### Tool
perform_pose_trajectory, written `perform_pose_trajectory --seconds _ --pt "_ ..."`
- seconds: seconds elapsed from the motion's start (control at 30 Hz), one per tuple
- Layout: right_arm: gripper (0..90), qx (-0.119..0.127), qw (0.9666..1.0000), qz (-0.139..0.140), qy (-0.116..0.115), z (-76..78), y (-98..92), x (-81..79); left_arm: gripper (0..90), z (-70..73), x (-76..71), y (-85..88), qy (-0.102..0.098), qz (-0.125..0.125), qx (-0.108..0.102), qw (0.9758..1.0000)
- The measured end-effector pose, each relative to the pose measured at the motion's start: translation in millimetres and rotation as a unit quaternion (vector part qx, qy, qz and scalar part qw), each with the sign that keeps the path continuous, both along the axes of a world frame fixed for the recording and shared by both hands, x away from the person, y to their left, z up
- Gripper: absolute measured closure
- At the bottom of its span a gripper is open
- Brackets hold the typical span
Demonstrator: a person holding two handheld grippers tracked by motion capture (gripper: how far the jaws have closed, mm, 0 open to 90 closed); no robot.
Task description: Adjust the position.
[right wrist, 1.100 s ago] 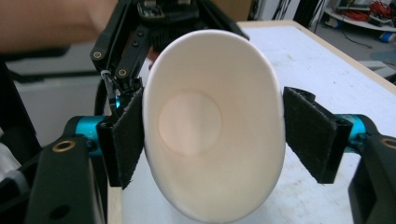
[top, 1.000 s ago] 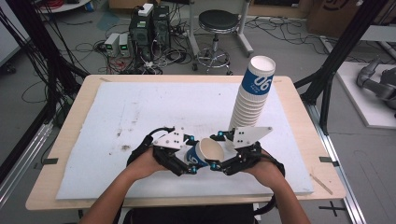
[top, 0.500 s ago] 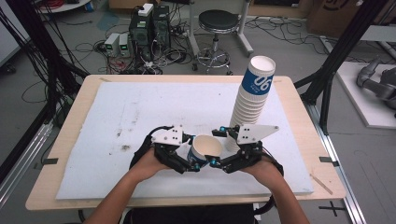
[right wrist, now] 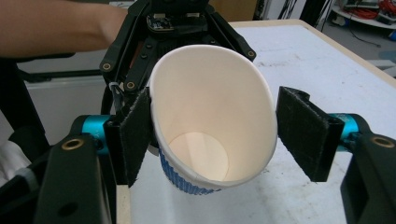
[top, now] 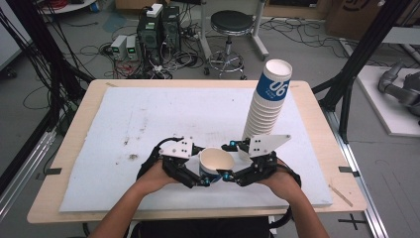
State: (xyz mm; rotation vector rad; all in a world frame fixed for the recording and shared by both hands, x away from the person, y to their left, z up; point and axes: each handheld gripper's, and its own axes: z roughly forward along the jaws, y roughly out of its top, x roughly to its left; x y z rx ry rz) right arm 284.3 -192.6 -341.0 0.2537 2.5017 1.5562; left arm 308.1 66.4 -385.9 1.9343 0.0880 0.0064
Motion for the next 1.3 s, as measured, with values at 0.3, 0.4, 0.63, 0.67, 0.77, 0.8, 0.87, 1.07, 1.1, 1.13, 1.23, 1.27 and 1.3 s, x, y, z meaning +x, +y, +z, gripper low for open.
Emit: perform_pose_trajectory --seconds 0.3,0.4,0.63,0.67,0.77,0.8,0.87,1.07,1.1,1.13,1.23,1.27,1.3 --pt "30.4 -0.014 0.9998 0.008 -0.008 -0.5 1.8 -1.1 28.4 0.8 -0.4 -6.5 -0.016 -0.012 0.018 0.9997" --pt "25.4 -0.009 1.0 0.005 0.001 -0.2 0.8 -0.2 28.3 0.6 -0.5 -5.6 -0.006 -0.006 -0.001 1.0" --pt "19.8 0.034 0.9991 -0.027 0.003 5.9 -8.8 -0.3 27.7 -1.1 6.4 10.6 0.005 0.06 -0.038 0.9974" --pt "19.8 0.035 0.9989 -0.032 0.002 6.3 -11.1 -0.1 27.7 -1.5 7.3 13.6 0.004 0.071 -0.042 0.9966" --pt "19.8 0.031 0.9983 -0.049 -0.005 6.5 -18.9 -0.2 27.7 -1.3 9.8 22.4 0.001 0.099 -0.048 0.9939" --pt "19.8 0.03 0.9981 -0.054 -0.006 6.0 -21.5 -0.8 27.8 -0.6 10.5 25.2 -0.001 0.107 -0.049 0.993" --pt "19.8 0.031 0.9975 -0.063 -0.012 4.5 -27.8 -1.4 27.7 0.8 11.1 29.9 0.0 0.122 -0.054 0.991" --pt "19.8 0.04 0.995 -0.091 -0.005 -2.2 -58.9 -8.0 27.7 5.3 13.6 43.2 -0.003 0.164 -0.064 0.9843" --pt "19.8 0.04 0.995 -0.091 -0.005 -2.2 -58.9 -8.0 27.7 6.8 13.6 46.0 -0.005 0.169 -0.064 0.9834" --pt "19.8 0.038 0.994 -0.102 -0.006 -3.4 -64.6 -9.3 27.7 8.6 13.4 48.5 -0.008 0.175 -0.067 0.9823" --pt "19.8 0.035 0.9907 -0.131 -0.011 -6.2 -80.4 -11.4 27.7 14.6 13.1 55.2 -0.012 0.188 -0.082 0.9786" --pt "19.8 0.037 0.9899 -0.136 -0.012 -6.5 -85.0 -12.0 27.7 16.9 12.9 56.8 -0.013 0.194 -0.087 0.9771" --pt "19.8 0.04 0.9891 -0.142 -0.009 -6.5 -88.8 -12.8 27.7 19.4 13.0 58.7 -0.014 0.196 -0.091 0.9762"
